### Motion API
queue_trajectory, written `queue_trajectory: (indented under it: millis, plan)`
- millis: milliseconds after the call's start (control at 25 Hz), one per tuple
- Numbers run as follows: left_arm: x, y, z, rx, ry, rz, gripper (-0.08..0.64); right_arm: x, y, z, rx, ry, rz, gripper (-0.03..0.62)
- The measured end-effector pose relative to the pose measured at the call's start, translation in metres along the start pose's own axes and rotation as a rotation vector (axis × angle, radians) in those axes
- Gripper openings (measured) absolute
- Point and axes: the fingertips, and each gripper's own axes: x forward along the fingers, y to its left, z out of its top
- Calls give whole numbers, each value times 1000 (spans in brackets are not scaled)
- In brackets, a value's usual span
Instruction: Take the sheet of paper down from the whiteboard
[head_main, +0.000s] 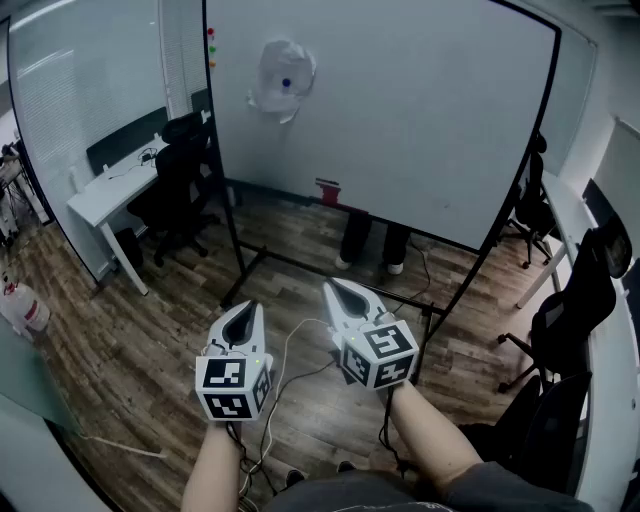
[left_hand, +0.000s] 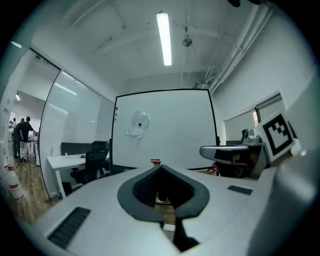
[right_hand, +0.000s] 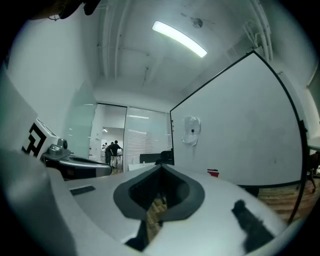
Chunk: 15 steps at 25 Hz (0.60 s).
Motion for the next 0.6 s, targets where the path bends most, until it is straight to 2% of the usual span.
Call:
queue_trajectory:
  millis: [440,600]
  plan:
    - [-5,7,-1,-9,-11,-17,17,1,6,-5,32,10,-21,21]
    - [-9,14,-3,-6,-14,-31,17,3,20,-6,62,-4,24,21]
